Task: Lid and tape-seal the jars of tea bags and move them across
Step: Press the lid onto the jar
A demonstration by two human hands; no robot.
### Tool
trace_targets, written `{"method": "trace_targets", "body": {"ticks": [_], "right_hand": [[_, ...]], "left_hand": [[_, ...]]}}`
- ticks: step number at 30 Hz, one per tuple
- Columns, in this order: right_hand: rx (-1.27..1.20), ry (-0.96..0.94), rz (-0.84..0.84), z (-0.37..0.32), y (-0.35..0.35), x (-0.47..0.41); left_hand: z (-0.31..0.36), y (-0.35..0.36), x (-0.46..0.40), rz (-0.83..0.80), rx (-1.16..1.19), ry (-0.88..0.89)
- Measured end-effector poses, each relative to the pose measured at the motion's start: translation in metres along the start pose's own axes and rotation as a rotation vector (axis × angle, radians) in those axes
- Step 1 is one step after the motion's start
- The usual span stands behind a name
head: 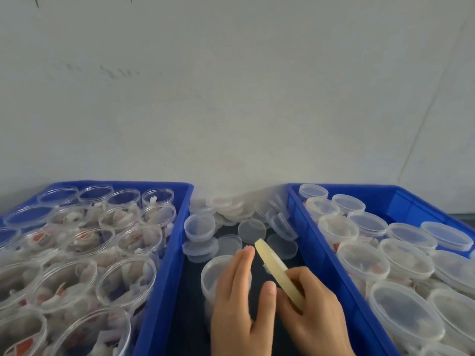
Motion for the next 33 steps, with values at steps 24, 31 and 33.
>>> {"method": "trace_targets", "body": {"ticks": [24,31,33], "right_hand": [[0.318,-0.011,-0.169,0.0,0.019,0.021],[0.381,-0.024,-0.187,0.001,0.02,0.015],[0.396,-0.032,-0.196,0.001,0.021,0.013]], "left_hand": [[-0.042,0.0,0.018,-0.153,-0.065,-0.372],[-0.045,0.001,0.012,-0.217,-0.04,-0.4],[-0.046,0.0,0.011,-0.246,-0.062,-0.405]]}}
Point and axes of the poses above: each hand's wrist, its own x-axis away from the middle knuckle, its own y-axis out of the palm, z = x × y, the point moved 8 cm from there along -x, towards the middle knuckle, and after that the axes turned 6 degrees about -x, right-handed, at the moved point
